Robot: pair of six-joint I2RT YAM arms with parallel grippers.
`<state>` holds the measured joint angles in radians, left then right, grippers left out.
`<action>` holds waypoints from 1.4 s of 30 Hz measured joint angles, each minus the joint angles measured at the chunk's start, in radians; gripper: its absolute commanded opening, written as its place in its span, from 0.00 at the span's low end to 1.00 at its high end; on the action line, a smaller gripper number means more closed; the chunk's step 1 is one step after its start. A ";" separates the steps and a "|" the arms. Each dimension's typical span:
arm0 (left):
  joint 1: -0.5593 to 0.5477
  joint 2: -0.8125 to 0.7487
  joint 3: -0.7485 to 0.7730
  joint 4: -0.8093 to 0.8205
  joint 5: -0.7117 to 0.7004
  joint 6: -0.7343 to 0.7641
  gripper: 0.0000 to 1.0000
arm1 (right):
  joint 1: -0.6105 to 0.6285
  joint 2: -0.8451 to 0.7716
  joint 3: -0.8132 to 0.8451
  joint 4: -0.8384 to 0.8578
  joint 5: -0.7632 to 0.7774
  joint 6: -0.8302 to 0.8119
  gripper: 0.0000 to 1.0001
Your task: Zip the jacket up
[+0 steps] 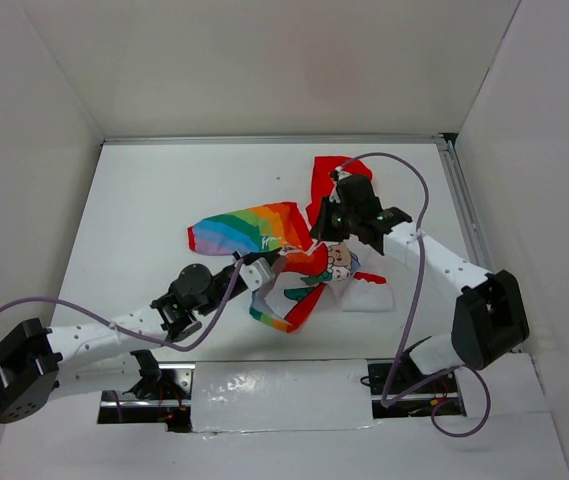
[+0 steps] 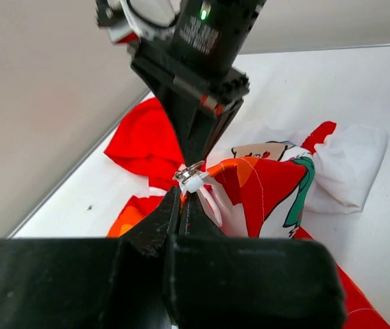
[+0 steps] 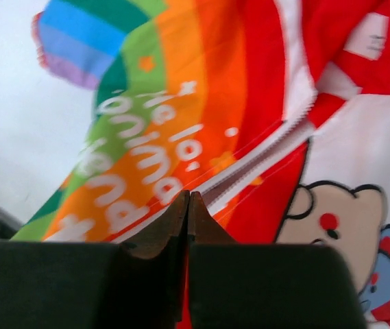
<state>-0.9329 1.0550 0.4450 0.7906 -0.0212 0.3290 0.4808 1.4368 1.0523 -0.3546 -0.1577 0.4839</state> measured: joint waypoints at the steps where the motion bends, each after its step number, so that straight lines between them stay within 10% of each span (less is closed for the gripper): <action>1: 0.000 0.004 0.000 -0.003 -0.001 -0.014 0.00 | 0.002 -0.017 -0.006 0.002 -0.027 -0.006 0.21; 2: 0.000 0.006 0.000 -0.009 -0.003 -0.027 0.00 | 0.004 -0.037 -0.013 0.003 -0.059 -0.015 0.46; 5: 0.000 0.012 0.000 -0.032 -0.013 -0.070 0.00 | 0.016 -0.097 -0.037 0.006 -0.131 -0.038 0.52; 18: -0.001 0.159 0.282 -0.462 -0.139 -0.319 0.00 | 0.273 -0.417 -0.093 -0.043 0.055 -0.203 0.59; 42: -0.005 0.149 0.401 -0.775 -0.089 -0.465 0.00 | 0.369 -0.370 -0.169 -0.004 0.117 -0.397 0.62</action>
<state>-0.9375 1.2041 0.8463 0.0158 -0.1104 -0.1356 0.8497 1.0672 0.8829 -0.3584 -0.0406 0.0864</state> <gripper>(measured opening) 0.039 0.619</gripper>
